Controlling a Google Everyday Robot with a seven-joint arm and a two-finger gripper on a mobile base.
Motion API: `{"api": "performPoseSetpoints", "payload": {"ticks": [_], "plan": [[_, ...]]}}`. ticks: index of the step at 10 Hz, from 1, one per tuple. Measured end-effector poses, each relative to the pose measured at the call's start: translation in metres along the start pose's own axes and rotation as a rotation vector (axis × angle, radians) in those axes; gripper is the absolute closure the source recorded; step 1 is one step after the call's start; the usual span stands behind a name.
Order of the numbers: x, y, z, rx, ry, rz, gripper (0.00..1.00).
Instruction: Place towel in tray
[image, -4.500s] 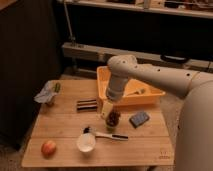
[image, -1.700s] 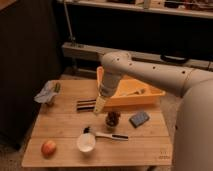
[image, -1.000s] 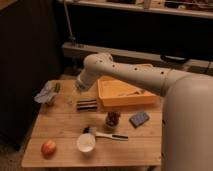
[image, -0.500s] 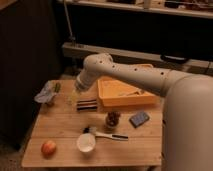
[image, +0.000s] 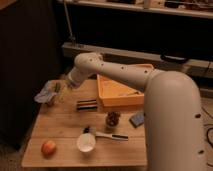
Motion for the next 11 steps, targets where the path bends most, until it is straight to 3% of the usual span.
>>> {"api": "performPoseSetpoints", "payload": {"ticks": [3, 5, 11], "plan": [[-0.027, -0.012, 0.034, -0.029, -0.007, -0.051, 0.2], [-0.031, -0.016, 0.048, -0.047, -0.019, -0.065, 0.2], [-0.042, -0.004, 0.071, -0.104, -0.053, -0.093, 0.2]]}}
